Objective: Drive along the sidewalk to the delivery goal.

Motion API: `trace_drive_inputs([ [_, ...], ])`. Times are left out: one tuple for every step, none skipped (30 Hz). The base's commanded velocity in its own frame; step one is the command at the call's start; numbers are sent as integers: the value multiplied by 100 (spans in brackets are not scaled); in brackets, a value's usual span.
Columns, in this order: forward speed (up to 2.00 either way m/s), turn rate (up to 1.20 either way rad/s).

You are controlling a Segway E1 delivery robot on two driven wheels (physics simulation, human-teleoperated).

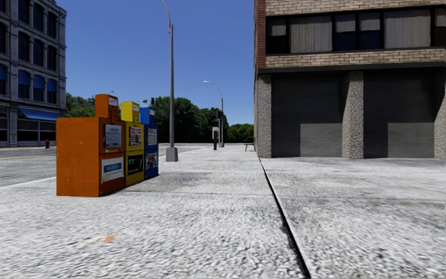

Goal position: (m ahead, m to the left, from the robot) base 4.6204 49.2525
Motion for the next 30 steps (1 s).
trace_drive_inputs([
  [200,0],
  [200,0],
  [200,0],
  [200,0],
  [200,0],
  [200,0],
  [200,0],
  [200,0],
  [200,0],
  [200,0],
  [200,0],
  [200,0],
  [200,0],
  [200,0],
  [200,0],
  [200,0],
  [200,0],
  [200,0],
  [200,0],
  [200,0],
  [200,0],
  [200,0],
  [200,0],
  [200,0],
  [200,0],
  [200,0],
  [200,0],
  [200,0],
  [200,0],
  [200,0],
])
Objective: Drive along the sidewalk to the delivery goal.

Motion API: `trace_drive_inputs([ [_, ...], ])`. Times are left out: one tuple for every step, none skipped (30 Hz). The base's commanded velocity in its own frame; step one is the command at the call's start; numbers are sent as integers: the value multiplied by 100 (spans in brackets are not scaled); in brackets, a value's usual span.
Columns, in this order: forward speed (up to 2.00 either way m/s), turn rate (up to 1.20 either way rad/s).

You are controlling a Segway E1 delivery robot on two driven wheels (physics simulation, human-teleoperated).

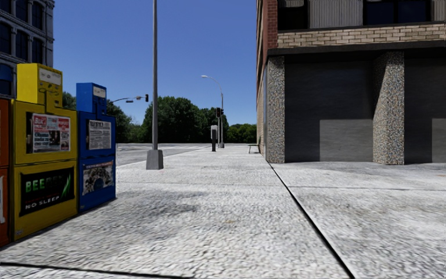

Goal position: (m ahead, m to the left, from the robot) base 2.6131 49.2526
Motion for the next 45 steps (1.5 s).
trace_drive_inputs([
  [200,0],
  [200,0],
  [200,0],
  [200,0],
  [200,0],
  [200,0],
  [200,0],
  [200,0],
  [200,0],
  [200,0],
  [200,0],
  [200,0],
  [200,0],
  [200,0],
  [200,0],
  [200,0],
  [200,0],
  [200,0],
  [200,0],
  [200,0],
  [200,0],
  [200,0],
  [200,0],
  [200,0],
  [200,0],
  [200,0],
  [200,0],
  [200,0],
  [200,0],
  [200,0],
  [200,0],
  [200,0],
  [200,0],
  [200,0],
  [200,0],
  [200,0],
  [200,0],
  [200,0],
  [200,0],
  [200,0],
  [200,0],
  [200,0],
  [200,0],
  [200,0],
  [200,0],
])
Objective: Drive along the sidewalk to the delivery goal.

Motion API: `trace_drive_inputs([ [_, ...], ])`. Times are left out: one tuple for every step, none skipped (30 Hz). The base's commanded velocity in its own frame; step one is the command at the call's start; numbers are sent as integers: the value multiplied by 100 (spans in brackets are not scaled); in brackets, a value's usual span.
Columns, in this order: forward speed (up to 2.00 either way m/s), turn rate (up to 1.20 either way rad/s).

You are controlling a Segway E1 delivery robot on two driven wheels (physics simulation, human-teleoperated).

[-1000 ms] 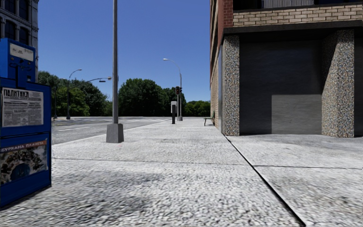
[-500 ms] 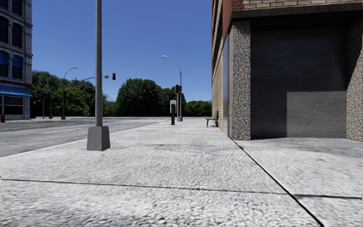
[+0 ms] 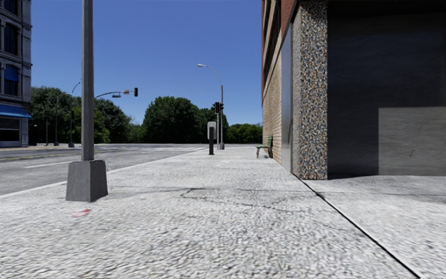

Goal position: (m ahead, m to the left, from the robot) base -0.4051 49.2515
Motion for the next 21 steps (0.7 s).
trace_drive_inputs([
  [200,0],
  [200,0],
  [200,0],
  [200,0],
  [200,0],
  [200,0],
  [200,0],
  [200,0],
  [200,0],
  [200,0],
  [200,0],
  [200,0],
  [200,0],
  [200,0],
  [200,0],
  [200,0],
  [200,0],
  [200,0],
  [200,0],
  [200,0],
  [200,0],
])
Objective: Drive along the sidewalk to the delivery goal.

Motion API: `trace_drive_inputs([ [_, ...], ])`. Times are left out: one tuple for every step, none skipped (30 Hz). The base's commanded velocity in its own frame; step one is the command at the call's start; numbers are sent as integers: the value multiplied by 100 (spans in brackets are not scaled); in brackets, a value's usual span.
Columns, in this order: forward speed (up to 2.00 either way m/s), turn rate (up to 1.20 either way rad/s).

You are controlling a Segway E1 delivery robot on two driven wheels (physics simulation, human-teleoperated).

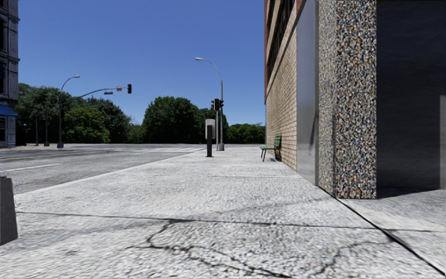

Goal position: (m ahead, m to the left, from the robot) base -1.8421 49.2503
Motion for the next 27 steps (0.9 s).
trace_drive_inputs([
  [200,0],
  [200,0],
  [200,0],
  [200,0],
  [200,0],
  [200,0],
  [200,0],
  [200,0],
  [200,0],
  [200,0],
  [200,0],
  [200,0],
  [200,0],
  [200,0],
  [200,0],
  [200,0],
  [200,0],
  [200,0],
  [200,0],
  [200,0],
  [200,0],
  [200,0],
  [200,0],
  [200,0],
  [200,0],
  [200,0],
  [200,0],
])
